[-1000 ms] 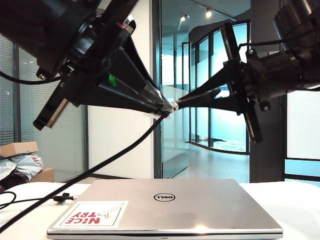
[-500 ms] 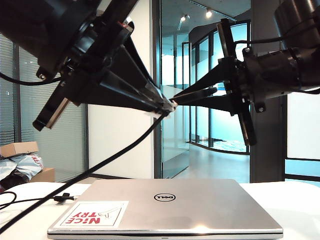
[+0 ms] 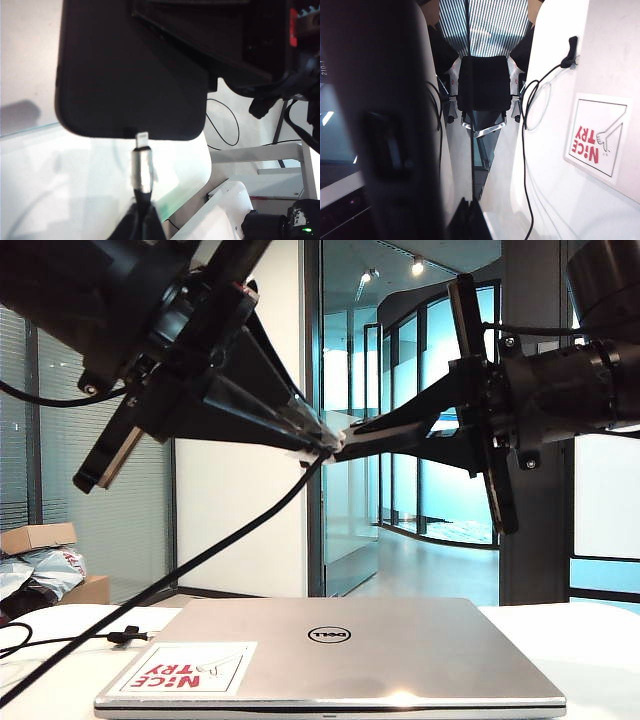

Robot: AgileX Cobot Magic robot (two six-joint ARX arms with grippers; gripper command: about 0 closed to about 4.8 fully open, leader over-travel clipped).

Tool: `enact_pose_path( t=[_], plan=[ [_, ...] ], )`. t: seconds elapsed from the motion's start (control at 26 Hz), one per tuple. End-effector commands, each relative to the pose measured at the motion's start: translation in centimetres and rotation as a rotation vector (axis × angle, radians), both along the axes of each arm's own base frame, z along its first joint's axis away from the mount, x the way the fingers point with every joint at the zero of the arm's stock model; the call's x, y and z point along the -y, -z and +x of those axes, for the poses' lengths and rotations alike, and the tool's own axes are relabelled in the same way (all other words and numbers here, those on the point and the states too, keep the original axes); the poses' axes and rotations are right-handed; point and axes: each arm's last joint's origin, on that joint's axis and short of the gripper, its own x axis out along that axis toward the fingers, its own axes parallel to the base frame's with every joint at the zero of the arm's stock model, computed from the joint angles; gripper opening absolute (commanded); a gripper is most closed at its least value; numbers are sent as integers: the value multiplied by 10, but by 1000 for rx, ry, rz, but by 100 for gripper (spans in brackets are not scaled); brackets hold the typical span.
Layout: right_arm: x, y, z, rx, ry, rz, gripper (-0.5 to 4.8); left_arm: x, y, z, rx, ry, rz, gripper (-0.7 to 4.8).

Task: Pick up the charging cable and the phone, plug the charging cable into the charging port on the phone, and finally place them back on the table.

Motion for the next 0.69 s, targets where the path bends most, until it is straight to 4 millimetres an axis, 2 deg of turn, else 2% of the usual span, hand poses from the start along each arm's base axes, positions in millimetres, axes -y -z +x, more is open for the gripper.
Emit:
enact_pose_path(
  t=[0.04, 0.35, 0.69],
  plan=[
    [-1, -9, 2, 73, 7, 22, -6, 0, -2, 0, 13, 1, -15, -6],
    [-1, -12, 2, 35, 24, 59, -6, 0, -2, 0, 11, 5, -4, -6],
    [-1, -12, 2, 100, 16, 42, -6, 0, -2, 0, 11, 5, -4, -6]
  ],
)
